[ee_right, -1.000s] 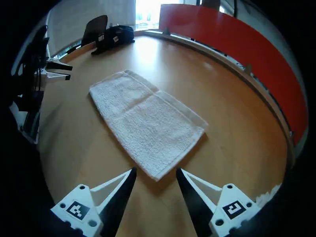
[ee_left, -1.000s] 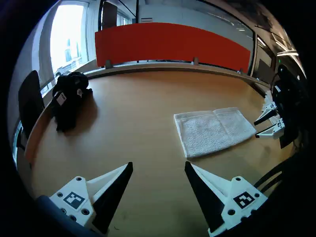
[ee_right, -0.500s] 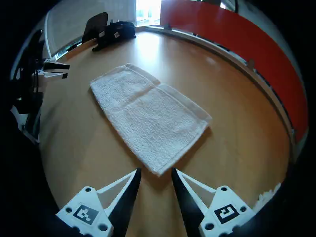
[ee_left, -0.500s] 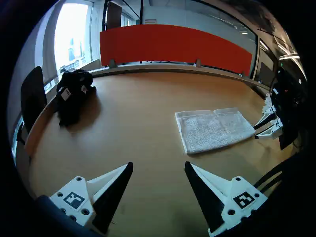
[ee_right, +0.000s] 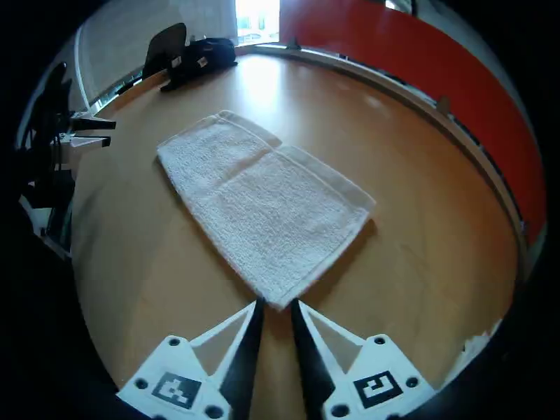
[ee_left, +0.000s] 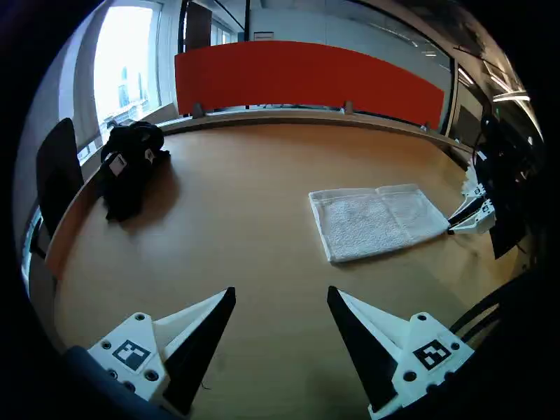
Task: Fold towel
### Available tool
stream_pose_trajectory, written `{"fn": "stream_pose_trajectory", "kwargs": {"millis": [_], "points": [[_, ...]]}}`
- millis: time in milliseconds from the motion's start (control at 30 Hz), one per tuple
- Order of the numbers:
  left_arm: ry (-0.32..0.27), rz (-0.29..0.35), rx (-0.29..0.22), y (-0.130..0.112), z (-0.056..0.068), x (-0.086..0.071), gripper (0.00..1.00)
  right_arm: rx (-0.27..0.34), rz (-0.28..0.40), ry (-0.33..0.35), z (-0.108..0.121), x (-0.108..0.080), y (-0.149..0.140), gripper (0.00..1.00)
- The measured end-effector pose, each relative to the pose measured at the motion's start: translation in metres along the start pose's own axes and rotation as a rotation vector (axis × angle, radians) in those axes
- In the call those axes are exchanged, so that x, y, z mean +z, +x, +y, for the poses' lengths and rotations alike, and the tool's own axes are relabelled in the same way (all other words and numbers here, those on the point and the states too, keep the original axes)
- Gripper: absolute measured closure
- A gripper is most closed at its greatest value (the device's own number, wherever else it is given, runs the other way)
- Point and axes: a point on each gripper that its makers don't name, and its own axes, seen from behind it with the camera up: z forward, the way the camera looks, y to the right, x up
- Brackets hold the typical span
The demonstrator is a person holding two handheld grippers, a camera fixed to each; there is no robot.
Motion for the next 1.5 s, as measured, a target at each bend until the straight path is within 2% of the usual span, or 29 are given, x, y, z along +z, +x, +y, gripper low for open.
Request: {"fn": "stream_pose_trajectory", "kwargs": {"millis": [133, 267, 567, 867, 1267, 1500], "points": [[-0.001, -0.002, 0.005, 0.0, -0.001, -0.001, 0.02, 0.004, 0.009, -0.011, 0.002, 0.0, 0.002, 0.93], [-0.003, 0.0, 0.005, 0.001, -0.001, -0.001, 0.02, 0.007, 0.017, -0.019, 0.004, -0.002, 0.004, 0.96], [-0.003, 0.002, 0.008, 0.004, -0.002, 0.0, 0.03, 0.007, 0.053, -0.042, 0.003, -0.011, 0.016, 0.96], [-0.005, 0.0, 0.011, 0.004, -0.003, 0.0, 0.02, 0.019, 0.099, -0.07, 0.002, -0.031, 0.029, 0.96], [-0.014, -0.003, 0.021, 0.005, 0.0, -0.001, 0.02, 0.025, 0.124, -0.098, 0.008, -0.051, 0.035, 0.96], [-0.019, -0.006, 0.023, 0.004, 0.002, -0.002, 0.02, 0.001, 0.136, -0.095, 0.007, -0.056, 0.045, 0.96]]}}
